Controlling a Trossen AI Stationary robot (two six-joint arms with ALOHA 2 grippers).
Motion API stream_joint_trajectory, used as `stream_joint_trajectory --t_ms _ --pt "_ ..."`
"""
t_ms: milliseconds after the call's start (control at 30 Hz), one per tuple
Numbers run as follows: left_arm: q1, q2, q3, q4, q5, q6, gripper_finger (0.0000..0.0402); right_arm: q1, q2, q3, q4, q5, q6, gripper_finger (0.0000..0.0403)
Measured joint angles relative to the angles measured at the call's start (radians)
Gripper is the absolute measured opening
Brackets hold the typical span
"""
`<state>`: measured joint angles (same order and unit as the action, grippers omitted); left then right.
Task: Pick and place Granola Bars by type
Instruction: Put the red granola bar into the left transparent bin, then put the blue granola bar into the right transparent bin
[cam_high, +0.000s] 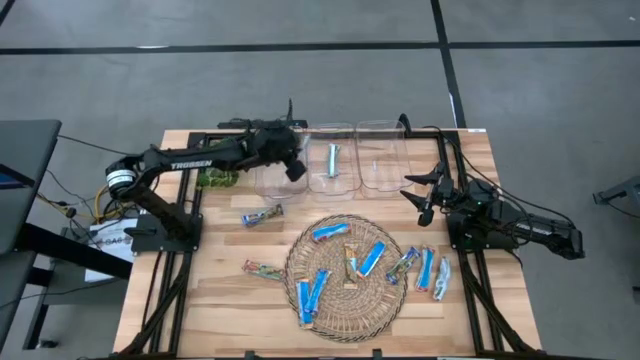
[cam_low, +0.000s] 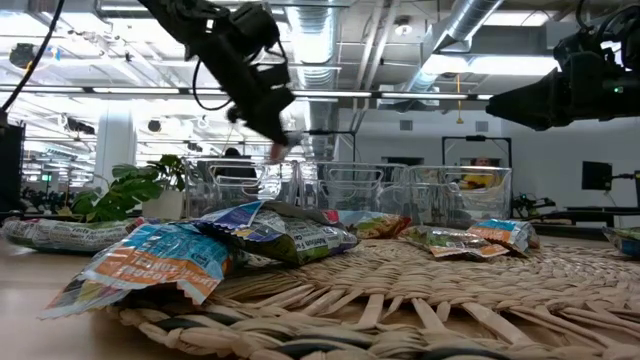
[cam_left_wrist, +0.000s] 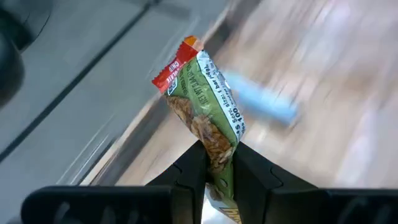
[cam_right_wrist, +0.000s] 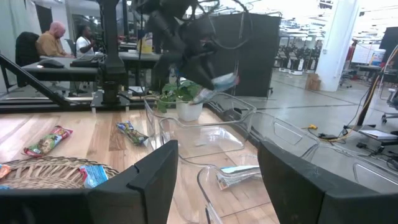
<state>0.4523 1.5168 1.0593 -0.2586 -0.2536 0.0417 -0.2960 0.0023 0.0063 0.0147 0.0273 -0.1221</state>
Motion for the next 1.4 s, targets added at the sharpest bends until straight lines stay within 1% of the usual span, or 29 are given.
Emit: stream_joint_trajectory --t_ms 100,167,233,333,467,733,867,1000,1100,1200,1400 --pt "0.019 0.0 0.043 -0.18 -0.048 0.027 0.0059 0.0 0.0 0.0 0.0 0.0 0.0 0.0215" --pt "0.029 0.0 0.064 -0.274 -0.059 0.027 0.0059 0.0 0.0 0.0 0.0 0.0 0.0 0.0215" --pt "0.033 0.0 0.071 -0.336 -0.061 0.022 0.0059 0.0 0.0 0.0 0.0 0.0 0.0 0.0215" --pt "0.033 0.0 0.071 -0.378 -0.047 -0.004 0.0059 0.0 0.0 0.0 0.0 0.0 0.0 0.0215" --pt "0.033 0.0 0.071 -0.387 -0.013 -0.008 0.0059 0.0 0.0 0.0 0.0 0.0 0.0 0.0215" --pt "0.033 0.0 0.071 -0.381 -0.013 -0.036 0.0065 0.0 0.0 0.0 0.0 0.0 0.0 0.0215" --pt "0.033 0.001 0.071 -0.382 0.01 -0.05 0.0094 0.0 0.0 0.0 0.0 0.0 0.0 0.0215" --pt "0.03 0.001 0.071 -0.382 0.012 -0.054 0.0134 0.0 0.0 0.0 0.0 0.0 0.0 0.0215" --pt "0.03 0.001 0.071 -0.382 0.012 -0.054 0.0156 0.0 0.0 0.0 0.0 0.0 0.0 0.0215" --pt "0.026 0.001 0.071 -0.378 0.012 -0.067 0.0167 0.0 0.0 0.0 0.0 0.0 0.0 0.0215" --pt "-0.003 0.001 0.071 -0.353 0.016 -0.072 0.0169 0.0 0.0 0.0 0.0 0.0 0.0 0.0215"
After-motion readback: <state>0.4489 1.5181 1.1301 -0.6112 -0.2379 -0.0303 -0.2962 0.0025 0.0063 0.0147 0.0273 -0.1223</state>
